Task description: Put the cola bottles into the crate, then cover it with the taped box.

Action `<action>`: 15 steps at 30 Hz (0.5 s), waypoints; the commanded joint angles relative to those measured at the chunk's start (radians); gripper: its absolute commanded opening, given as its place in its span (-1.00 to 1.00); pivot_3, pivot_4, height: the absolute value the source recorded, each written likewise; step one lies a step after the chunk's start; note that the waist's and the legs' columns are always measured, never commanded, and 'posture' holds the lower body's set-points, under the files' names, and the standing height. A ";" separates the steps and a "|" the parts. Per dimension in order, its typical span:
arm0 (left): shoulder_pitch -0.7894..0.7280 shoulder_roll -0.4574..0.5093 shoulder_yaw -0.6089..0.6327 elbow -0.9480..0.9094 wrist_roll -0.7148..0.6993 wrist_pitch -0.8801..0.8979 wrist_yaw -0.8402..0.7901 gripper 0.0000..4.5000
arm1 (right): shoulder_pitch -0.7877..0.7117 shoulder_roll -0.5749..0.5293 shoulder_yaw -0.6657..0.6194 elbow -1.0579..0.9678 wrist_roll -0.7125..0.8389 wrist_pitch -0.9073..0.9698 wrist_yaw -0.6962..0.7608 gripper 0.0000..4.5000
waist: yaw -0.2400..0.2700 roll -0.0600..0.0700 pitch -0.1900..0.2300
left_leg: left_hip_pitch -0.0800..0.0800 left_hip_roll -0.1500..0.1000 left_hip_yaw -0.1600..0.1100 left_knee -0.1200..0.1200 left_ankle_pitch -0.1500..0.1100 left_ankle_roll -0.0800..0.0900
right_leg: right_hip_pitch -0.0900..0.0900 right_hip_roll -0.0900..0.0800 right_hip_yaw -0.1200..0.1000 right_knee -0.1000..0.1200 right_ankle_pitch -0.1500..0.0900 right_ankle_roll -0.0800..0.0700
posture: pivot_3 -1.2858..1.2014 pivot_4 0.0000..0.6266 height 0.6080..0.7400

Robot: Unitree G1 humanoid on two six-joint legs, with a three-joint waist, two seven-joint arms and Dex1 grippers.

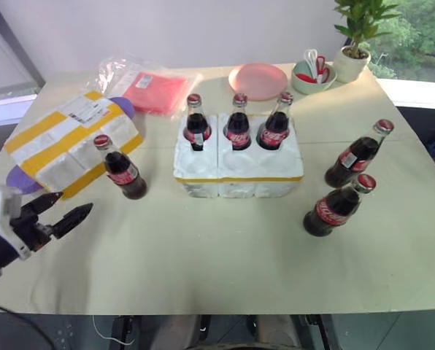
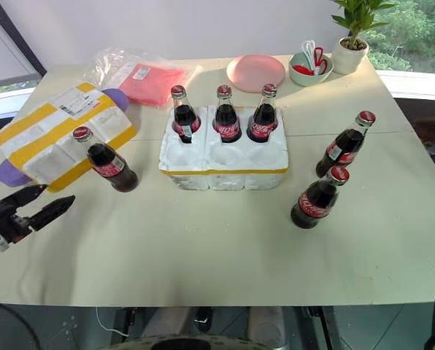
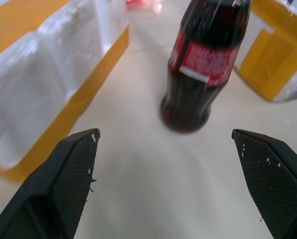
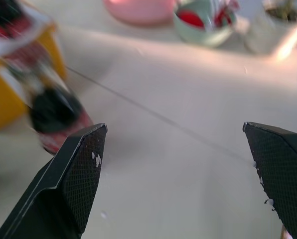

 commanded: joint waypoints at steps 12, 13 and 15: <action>-0.335 0.009 -0.275 0.240 0.145 -0.087 -0.057 0.98 | 0.036 -0.030 -0.051 -0.752 0.396 0.529 0.134 1.00 | 0.005 0.000 0.000 | -0.015 0.000 0.000 0.002 0.003 -0.004 | -0.016 -0.001 0.000 0.004 0.002 -0.001 | 0.03 -0.52 1.00; -0.361 0.005 -0.291 0.260 0.152 -0.094 -0.064 0.98 | 0.060 -0.024 -0.062 -0.805 0.428 0.557 0.127 1.00 | 0.005 0.000 0.000 | -0.015 0.000 0.000 0.003 0.003 -0.004 | -0.016 -0.001 0.000 0.004 0.002 -0.001 | 0.03 -0.52 1.00; -0.396 -0.002 -0.312 0.289 0.161 -0.104 -0.072 0.98 | 0.093 -0.015 -0.083 -0.869 0.470 0.585 0.107 1.00 | 0.008 0.000 0.000 | -0.015 -0.001 0.000 0.005 0.003 -0.003 | -0.015 -0.001 0.000 0.005 0.002 -0.001 | 0.03 -0.52 1.00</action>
